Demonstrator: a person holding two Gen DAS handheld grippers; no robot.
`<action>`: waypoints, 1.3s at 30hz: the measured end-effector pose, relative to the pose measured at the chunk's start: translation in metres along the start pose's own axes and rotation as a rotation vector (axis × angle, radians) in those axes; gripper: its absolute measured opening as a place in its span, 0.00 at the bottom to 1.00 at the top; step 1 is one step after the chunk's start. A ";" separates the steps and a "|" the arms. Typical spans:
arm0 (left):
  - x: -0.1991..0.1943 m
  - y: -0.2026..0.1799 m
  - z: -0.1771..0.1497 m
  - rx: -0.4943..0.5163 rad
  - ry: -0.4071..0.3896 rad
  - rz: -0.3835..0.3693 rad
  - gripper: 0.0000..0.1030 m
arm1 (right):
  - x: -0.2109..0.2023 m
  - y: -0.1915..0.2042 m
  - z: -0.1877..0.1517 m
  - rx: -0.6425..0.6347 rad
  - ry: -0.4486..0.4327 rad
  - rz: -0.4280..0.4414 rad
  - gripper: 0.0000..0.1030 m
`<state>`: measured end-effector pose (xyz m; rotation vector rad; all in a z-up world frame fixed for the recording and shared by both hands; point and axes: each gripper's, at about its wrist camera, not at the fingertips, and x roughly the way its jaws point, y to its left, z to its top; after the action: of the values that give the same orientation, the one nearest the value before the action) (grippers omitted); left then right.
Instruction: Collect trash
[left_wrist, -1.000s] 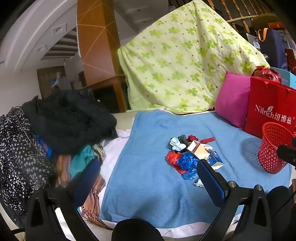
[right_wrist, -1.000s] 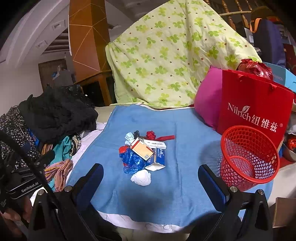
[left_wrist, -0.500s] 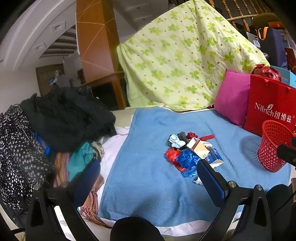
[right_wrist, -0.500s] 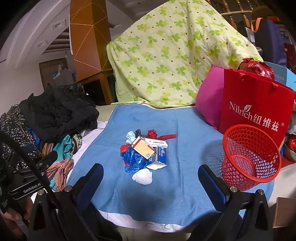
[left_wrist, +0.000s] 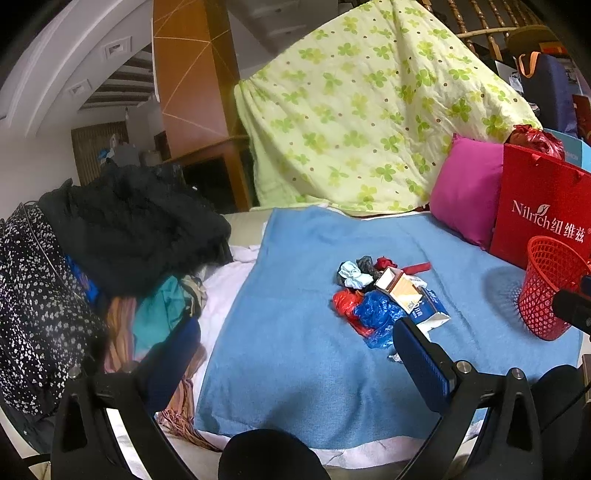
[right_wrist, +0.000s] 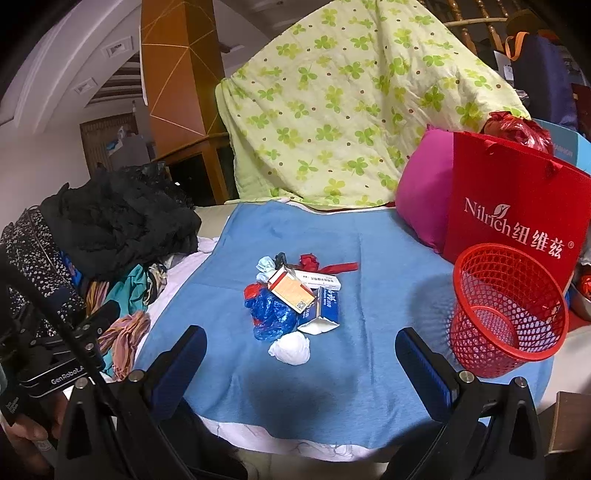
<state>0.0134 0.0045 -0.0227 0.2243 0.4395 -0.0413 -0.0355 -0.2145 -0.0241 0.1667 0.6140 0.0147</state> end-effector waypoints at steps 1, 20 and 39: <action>0.003 0.000 -0.001 0.000 0.003 0.001 1.00 | 0.002 0.000 0.000 -0.003 -0.003 0.000 1.00; 0.147 0.028 -0.050 -0.159 0.333 -0.035 1.00 | 0.224 -0.029 -0.041 0.133 0.317 0.163 0.76; 0.292 -0.100 -0.007 -0.080 0.469 -0.548 0.51 | 0.226 -0.078 -0.060 0.254 0.330 0.229 0.39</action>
<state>0.2661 -0.0886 -0.1738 0.0256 0.9592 -0.5154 0.1117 -0.2678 -0.2140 0.4869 0.9235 0.1895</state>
